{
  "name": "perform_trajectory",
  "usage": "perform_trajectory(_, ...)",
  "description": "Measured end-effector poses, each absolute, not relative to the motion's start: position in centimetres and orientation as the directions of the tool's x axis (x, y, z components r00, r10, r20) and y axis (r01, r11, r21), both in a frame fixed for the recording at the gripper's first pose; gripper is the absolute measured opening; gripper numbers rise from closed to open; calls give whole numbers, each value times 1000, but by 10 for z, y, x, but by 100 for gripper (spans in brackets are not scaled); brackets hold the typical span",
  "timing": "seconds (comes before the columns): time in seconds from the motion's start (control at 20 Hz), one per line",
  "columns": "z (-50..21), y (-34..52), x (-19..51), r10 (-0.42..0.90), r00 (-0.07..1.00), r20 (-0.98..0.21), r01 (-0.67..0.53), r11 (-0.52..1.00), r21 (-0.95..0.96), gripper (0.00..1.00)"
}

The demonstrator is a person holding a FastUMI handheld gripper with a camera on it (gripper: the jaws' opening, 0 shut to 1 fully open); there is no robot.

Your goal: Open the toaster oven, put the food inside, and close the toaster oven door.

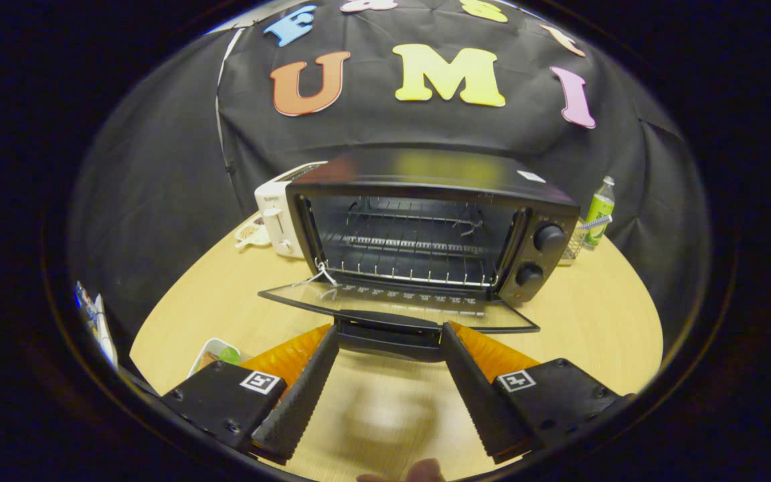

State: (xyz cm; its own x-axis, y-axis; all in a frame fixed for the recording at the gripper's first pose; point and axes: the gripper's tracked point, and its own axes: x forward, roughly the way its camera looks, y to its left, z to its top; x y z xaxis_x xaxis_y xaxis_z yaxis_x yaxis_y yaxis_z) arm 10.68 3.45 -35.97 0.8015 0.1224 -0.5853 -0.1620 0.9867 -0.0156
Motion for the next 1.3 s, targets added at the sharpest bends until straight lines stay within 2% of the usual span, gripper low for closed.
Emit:
perform_trajectory(0.15,-382,36,93,150,747,-648,-186,983,13,100)
perform_trajectory(0.35,-379,31,81,162,725,-669,-206,978,14,100)
perform_trajectory(0.7,-288,16,31,303,715,-630,-310,945,103,100)
perform_trajectory(0.9,-265,30,1,407,646,-646,-370,907,202,100)
perform_trajectory(1.1,-276,49,-8,465,588,-662,-387,880,274,100)
perform_trajectory(1.3,-309,98,-22,576,443,-687,-424,810,407,100)
